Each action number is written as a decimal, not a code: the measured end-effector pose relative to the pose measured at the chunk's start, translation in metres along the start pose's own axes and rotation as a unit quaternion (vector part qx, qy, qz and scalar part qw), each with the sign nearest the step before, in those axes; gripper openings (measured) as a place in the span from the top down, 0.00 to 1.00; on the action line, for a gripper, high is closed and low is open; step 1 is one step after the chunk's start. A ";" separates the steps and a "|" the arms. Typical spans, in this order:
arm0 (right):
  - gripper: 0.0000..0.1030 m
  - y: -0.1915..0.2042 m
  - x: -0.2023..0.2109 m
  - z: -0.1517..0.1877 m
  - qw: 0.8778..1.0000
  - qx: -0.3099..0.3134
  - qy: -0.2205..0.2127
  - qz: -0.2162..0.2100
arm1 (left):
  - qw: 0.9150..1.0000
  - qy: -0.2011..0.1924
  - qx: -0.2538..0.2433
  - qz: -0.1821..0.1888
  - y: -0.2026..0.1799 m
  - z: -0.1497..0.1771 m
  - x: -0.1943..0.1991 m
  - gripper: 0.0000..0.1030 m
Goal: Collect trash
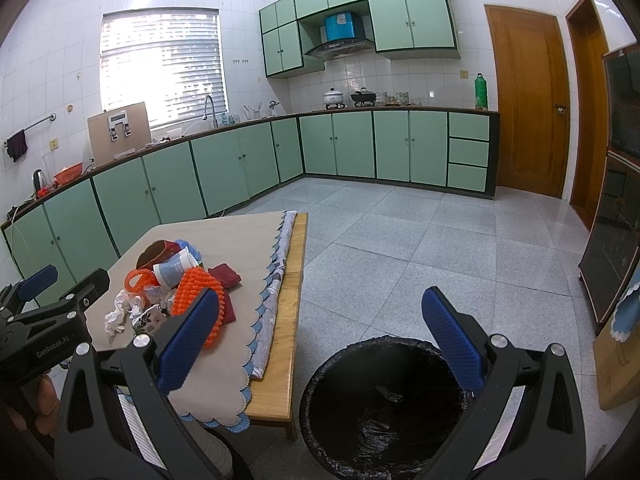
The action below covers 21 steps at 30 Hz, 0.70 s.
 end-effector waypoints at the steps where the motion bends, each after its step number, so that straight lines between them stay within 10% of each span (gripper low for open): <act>1: 0.05 0.002 0.001 0.000 1.000 0.000 0.000 0.000 | 1.000 0.001 0.000 0.000 0.000 -0.001 0.001 0.06; 21: 0.05 0.021 -0.045 0.013 1.000 0.001 0.018 -0.022 | 0.998 0.019 0.019 -0.051 0.055 0.013 -0.034 0.06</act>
Point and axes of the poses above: each gripper's, at about its wrist camera, not at the fingertips, and x roughly against the way its jaws point, y to its left, z to its underside, the point moved 4 cm from there along -x, roughly the way its jaws point, and after that the axes turned 7 degrees about -y, right-handed, at the moved point
